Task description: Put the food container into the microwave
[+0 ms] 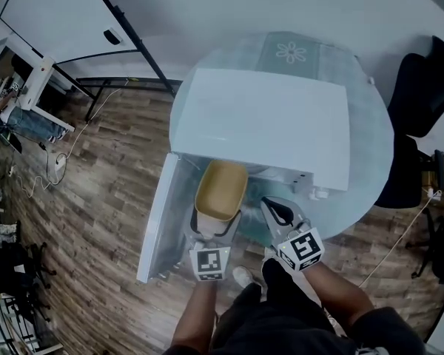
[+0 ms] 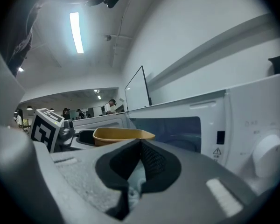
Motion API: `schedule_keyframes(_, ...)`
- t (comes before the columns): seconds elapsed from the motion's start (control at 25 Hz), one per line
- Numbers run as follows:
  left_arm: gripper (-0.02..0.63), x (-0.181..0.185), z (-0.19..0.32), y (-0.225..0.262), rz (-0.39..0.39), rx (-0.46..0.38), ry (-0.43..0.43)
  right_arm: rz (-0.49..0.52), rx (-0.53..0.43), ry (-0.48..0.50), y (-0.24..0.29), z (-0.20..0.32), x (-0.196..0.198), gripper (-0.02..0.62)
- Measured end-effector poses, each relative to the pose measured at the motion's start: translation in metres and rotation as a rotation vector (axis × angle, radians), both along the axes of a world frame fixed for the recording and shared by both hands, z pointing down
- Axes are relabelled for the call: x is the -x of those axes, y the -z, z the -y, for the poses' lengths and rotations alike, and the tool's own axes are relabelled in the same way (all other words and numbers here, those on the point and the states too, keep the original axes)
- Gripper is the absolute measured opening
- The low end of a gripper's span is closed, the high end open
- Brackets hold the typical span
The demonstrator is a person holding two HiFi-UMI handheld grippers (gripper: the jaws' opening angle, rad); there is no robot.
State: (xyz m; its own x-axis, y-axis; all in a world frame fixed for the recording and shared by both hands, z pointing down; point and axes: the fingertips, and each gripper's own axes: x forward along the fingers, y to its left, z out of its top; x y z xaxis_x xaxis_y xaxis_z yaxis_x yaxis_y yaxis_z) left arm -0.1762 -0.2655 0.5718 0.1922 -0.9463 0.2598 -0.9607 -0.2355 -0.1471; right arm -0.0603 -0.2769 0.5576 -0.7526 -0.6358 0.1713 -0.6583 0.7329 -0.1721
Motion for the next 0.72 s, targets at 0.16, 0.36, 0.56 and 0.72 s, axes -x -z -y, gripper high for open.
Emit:
schedule_keyframes(0.16, 0.508, -0.007, 0.020, -0.014, -0.001, 0.012, 0.025, -0.004, -0.011, 0.033, -0.007, 0.012, 0.004, -0.003)
schedule_keyframes(0.36, 0.508, -0.007, 0.042, -0.019, -0.007, -0.003, 0.052, -0.020, 0.001, 0.044, -0.024, 0.020, 0.006, -0.003)
schedule_keyframes(0.56, 0.508, -0.004, 0.063, -0.027, -0.027, -0.010, 0.056, -0.039, -0.012, -0.005, -0.039, 0.034, 0.001, -0.003)
schedule_keyframes(0.72, 0.508, -0.002, 0.076, -0.036, -0.052, -0.003, 0.050, -0.044, -0.013, -0.060, -0.041, 0.045, -0.003, -0.003)
